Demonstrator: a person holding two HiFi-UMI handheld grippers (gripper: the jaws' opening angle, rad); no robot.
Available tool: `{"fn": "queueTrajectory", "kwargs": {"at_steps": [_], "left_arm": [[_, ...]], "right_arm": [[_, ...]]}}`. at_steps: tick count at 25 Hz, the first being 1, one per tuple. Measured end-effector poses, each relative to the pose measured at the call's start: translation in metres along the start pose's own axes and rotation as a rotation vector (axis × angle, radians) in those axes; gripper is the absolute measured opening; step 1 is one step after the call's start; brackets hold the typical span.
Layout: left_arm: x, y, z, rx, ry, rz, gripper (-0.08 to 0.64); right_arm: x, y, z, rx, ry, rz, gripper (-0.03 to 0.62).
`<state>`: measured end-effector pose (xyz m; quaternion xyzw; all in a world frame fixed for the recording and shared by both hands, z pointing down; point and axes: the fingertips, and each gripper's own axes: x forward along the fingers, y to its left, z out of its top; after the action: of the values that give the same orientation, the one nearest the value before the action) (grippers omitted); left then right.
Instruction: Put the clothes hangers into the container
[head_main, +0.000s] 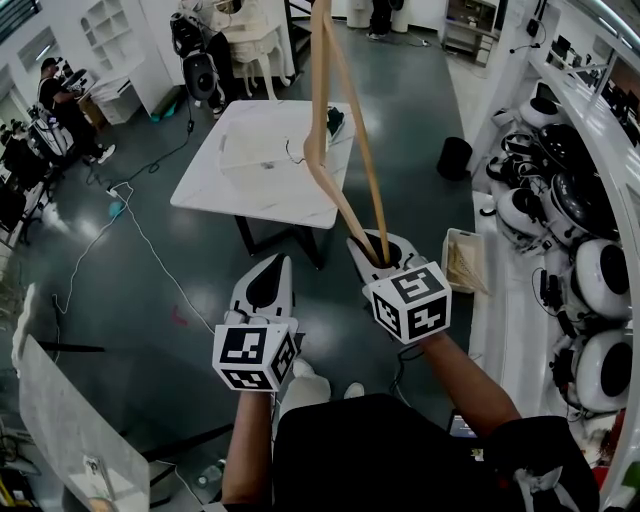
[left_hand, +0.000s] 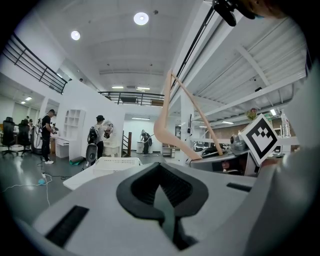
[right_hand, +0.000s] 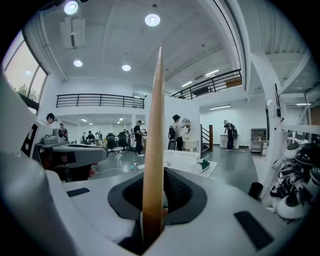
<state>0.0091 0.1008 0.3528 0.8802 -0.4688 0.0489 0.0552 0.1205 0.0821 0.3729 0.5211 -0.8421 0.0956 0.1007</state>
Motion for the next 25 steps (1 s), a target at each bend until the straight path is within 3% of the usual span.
{"fn": "queueTrajectory", "kwargs": {"at_steps": [9,25], "left_arm": [[0.014,0.018,0.000,-0.006,0.002,0.012,0.005],[0.077,0.089,0.004,-0.015,0.017,-0.001,0.005]], "right_arm": [[0.023,-0.005,0.006,-0.011,-0.002,0.010,0.061],[0.112,-0.019,0.018,-0.012,0.023,0.015,0.061]]}}
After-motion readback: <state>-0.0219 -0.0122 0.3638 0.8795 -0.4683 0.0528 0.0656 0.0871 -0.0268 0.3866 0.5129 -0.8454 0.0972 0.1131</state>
